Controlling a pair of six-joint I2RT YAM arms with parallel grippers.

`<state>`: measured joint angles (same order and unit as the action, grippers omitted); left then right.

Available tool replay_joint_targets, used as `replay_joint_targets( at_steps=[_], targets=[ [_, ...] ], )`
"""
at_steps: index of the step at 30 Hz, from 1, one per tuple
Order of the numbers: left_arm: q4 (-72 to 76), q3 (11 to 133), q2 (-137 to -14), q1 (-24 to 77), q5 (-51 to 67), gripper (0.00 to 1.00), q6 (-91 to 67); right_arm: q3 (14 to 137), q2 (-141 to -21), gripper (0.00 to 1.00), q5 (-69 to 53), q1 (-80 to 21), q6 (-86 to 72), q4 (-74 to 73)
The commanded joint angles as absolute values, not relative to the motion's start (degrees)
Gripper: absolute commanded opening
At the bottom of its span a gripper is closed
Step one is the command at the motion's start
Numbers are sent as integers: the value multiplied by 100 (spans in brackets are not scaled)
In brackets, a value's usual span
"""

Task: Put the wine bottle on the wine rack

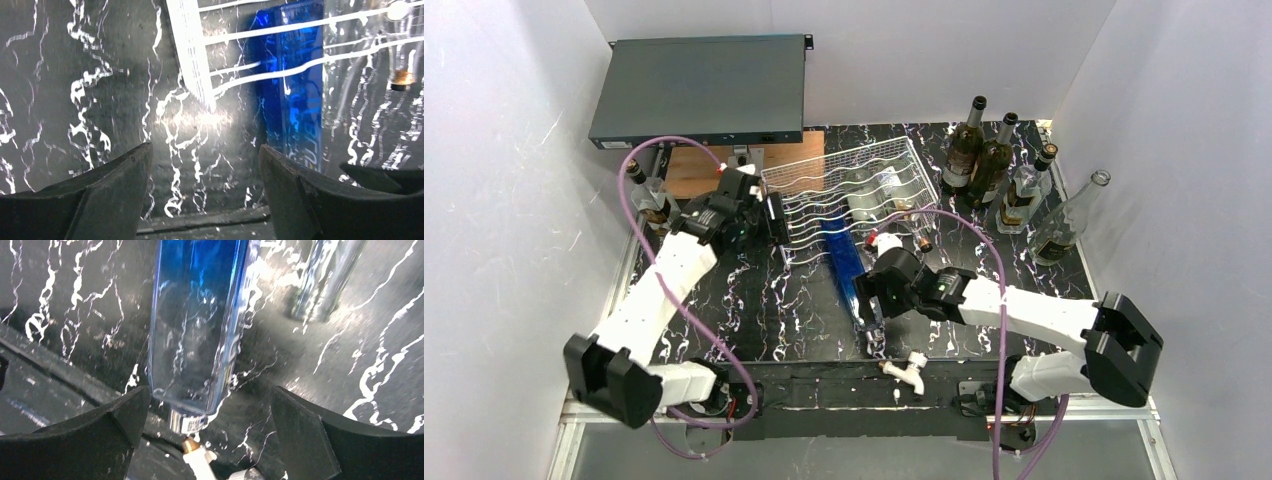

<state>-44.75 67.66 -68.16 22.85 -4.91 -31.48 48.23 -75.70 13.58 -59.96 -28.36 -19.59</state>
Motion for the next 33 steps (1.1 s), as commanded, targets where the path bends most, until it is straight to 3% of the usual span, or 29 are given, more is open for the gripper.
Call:
replay_joint_targets(
  at_steps=[1, 6, 16, 21, 30, 33],
  targets=[
    [-4070, 7098, -7459, 2263, -679, 73, -2536, 4442, -7082, 98, 758, -6071, -3286, -1957],
    [-3716, 7112, -7858, 2276, -776, 65, -2361, 4124, -6869, 91, 501, -6213, -3455, -1841],
    [-3467, 7155, -8442, 2279, -1087, 46, -1648, 3889, -7036, 62, 343, -6393, -3526, -1570],
    [-3262, 6949, -8345, 2280, -1055, 37, -1531, 3778, -7194, 55, 394, -6451, -3555, -1364],
    [-2919, 6526, -8217, 2293, -809, 21, -1346, 3777, -7574, 51, 808, -6452, -4039, -652],
    [-2914, 6509, -8227, 2323, -758, 15, -1323, 3815, -7681, 44, 1028, -6451, -4120, -480]
  ],
)
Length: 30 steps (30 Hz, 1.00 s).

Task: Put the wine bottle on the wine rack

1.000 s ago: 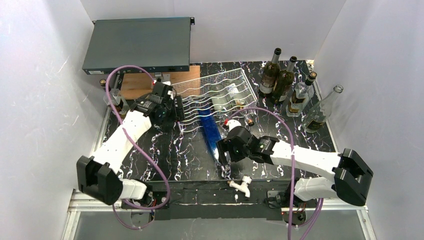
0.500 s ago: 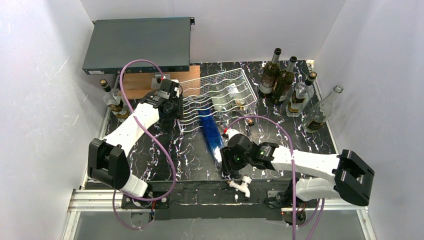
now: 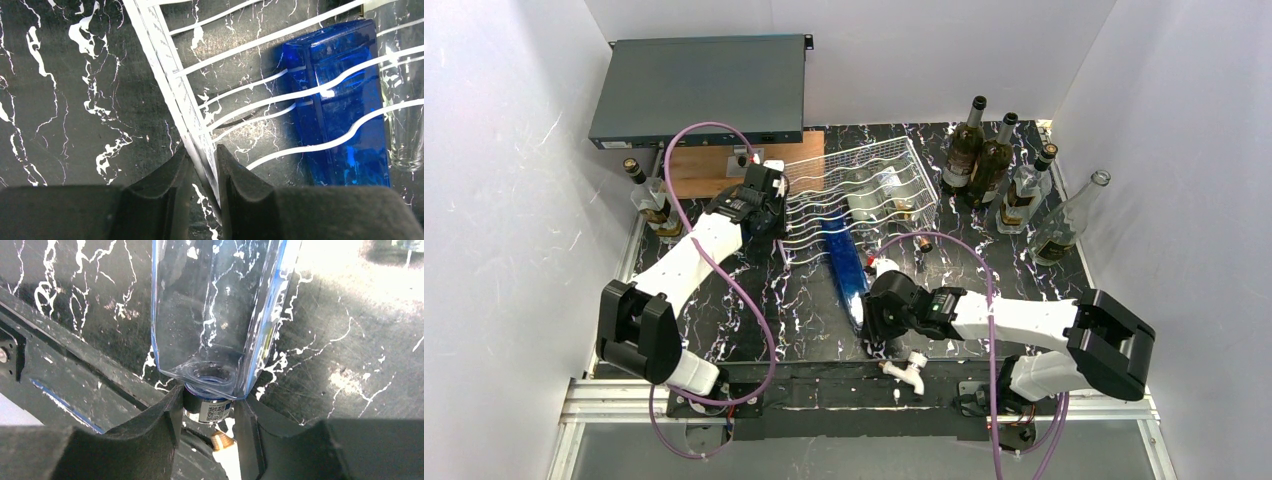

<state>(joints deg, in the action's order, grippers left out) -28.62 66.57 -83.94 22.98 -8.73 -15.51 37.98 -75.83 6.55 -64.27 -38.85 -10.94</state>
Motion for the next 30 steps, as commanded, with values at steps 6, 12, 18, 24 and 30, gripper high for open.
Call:
replay_joint_targets(
  at_steps=[6, 12, 18, 24, 30],
  targets=[
    [-2892, 6460, -8218, 2508, -736, 8, -1165, 3832, -7691, 36, 1399, -6451, -4104, -337],
    [-2892, 6472, -8263, 2584, -849, 0, -1082, 4135, -7875, 33, 1860, -6451, -3870, -189],
    [-2853, 6438, -8233, 2588, -826, 0, -1048, 4573, -8351, 33, 2070, -6443, -3645, -183],
    [-2839, 6412, -8209, 2584, -904, 0, -1006, 5013, -8713, 34, 2279, -6380, -3361, -220],
    [-2821, 6386, -8197, 2588, -940, 0, -985, 5299, -8990, 34, 2194, -6112, -3113, -270]
  ],
)
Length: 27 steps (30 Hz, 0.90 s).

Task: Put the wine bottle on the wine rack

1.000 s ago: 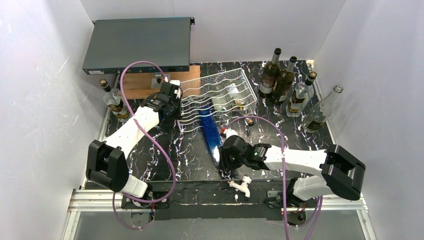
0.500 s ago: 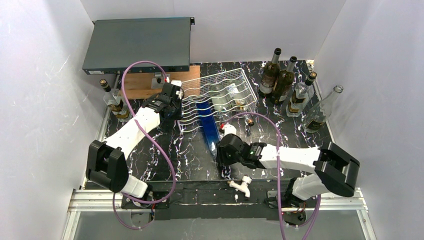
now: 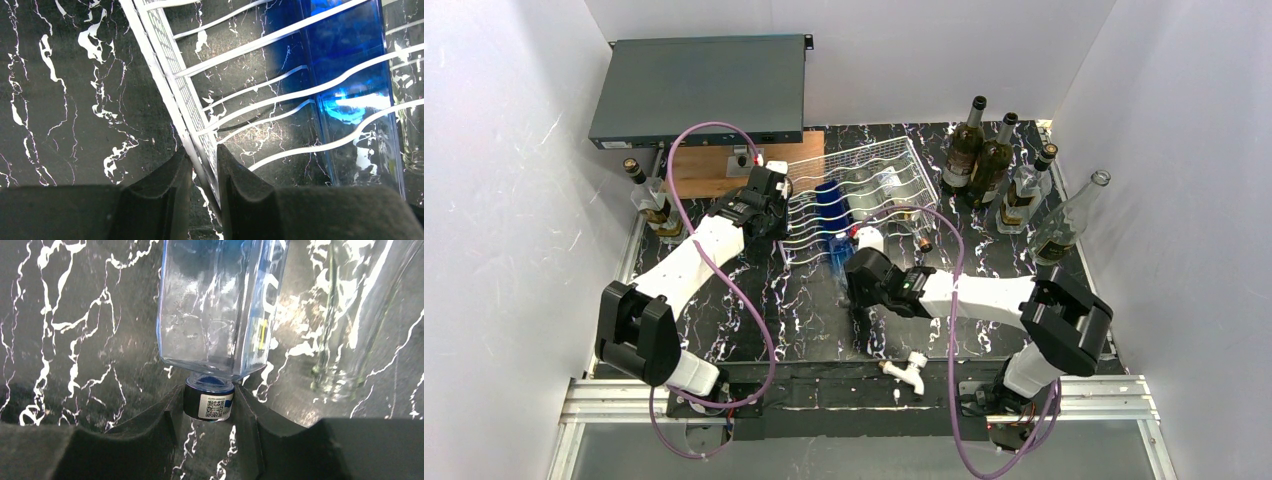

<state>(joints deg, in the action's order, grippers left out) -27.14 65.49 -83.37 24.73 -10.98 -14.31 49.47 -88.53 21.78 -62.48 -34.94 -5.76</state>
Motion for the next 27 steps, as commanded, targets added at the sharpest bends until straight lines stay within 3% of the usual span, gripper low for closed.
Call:
replay_joint_targets(
  at_steps=[1, 16, 25, 27],
  targets=[
    [-2821, 6385, -8192, 2585, -945, 0, -984, 5333, -9032, 34, 2169, -6077, -3054, -265],
    [-2793, 6356, -8215, 2593, -958, 0, -976, 5870, -9553, 50, 1815, -5821, -2600, -281],
    [-2786, 6354, -8223, 2599, -958, 0, -985, 6132, -9566, 51, 1830, -5720, -2463, -282],
    [-2786, 6347, -8220, 2593, -966, 0, -985, 6181, -9596, 58, 1859, -5707, -2453, -342]
  ],
)
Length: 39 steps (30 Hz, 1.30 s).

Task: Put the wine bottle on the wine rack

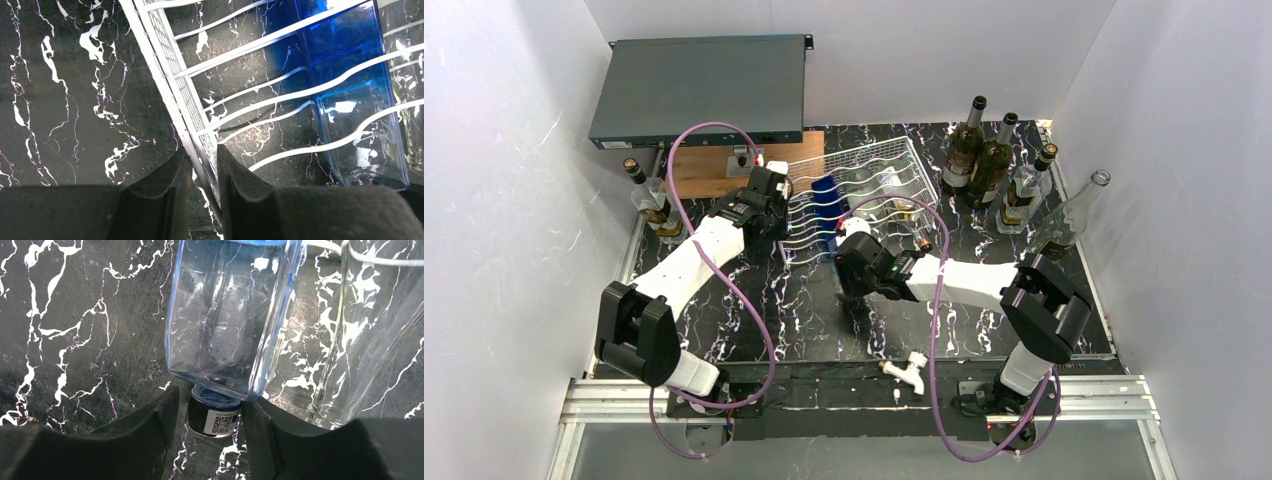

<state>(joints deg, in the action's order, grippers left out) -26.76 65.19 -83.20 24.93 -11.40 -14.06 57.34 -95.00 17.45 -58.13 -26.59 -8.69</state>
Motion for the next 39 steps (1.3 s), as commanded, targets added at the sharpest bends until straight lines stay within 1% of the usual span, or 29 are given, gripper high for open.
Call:
replay_joint_targets(
  at_steps=[1, 4, 6, 10, 15, 16, 18, 19, 21, 27, 28, 29, 30, 34, 39],
  targets=[
    [-2786, 6343, -8217, 2599, -979, 0, -986, 6187, -9597, 61, 1869, -5697, -2460, -372],
    [-2786, 6344, -8216, 2602, -1022, 0, -984, 6126, -9504, 71, 1804, -5697, -2477, -395],
    [-2786, 6340, -8218, 2602, -1018, 5, -995, 6062, -9398, 77, 1760, -5695, -2489, -420],
    [-2777, 6325, -8178, 2602, -993, 26, -1009, 5933, -9114, 85, 1726, -5696, -2492, -522],
    [-2735, 6257, -8103, 2609, -1030, 42, -1011, 5861, -8652, 91, 1736, -5694, -2367, -747],
    [-2734, 6239, -8077, 2605, -1055, 47, -1018, 5861, -8559, 93, 1777, -5694, -2338, -812],
    [-2679, 6177, -8004, 2605, -1080, 64, -997, 5846, -8359, 95, 1856, -5700, -2258, -947],
    [-2627, 6145, -7954, 2606, -1076, 69, -963, 5833, -8266, 96, 1902, -5691, -2221, -1008],
    [-2533, 6071, -7821, 2602, -1020, 75, -923, 5768, -8075, 97, 1986, -5672, -2166, -1084],
    [-2829, 6327, -7380, 2602, -953, 85, -1013, 5618, -7531, 98, 2223, -5544, -1981, -1335],
    [-2955, 6436, -7303, 2602, -980, 96, -1031, 5596, -7447, 98, 2254, -5521, -1941, -1362],
    [-3087, 6545, -7219, 2602, -1000, 98, -1059, 5574, -7358, 98, 2275, -5486, -1902, -1396],
    [-3218, 6653, -7129, 2602, -1024, 98, -1103, 5559, -7285, 98, 2293, -5449, -1866, -1428],
    [-3749, 7053, -6744, 2552, -1238, 98, -1346, 5498, -7007, 98, 2332, -5332, -1727, -1510],
    [-4324, 7544, -6449, 2111, -1366, 98, -1642, 5484, -6778, 98, 2376, -5279, -1565, -1538]
  ],
)
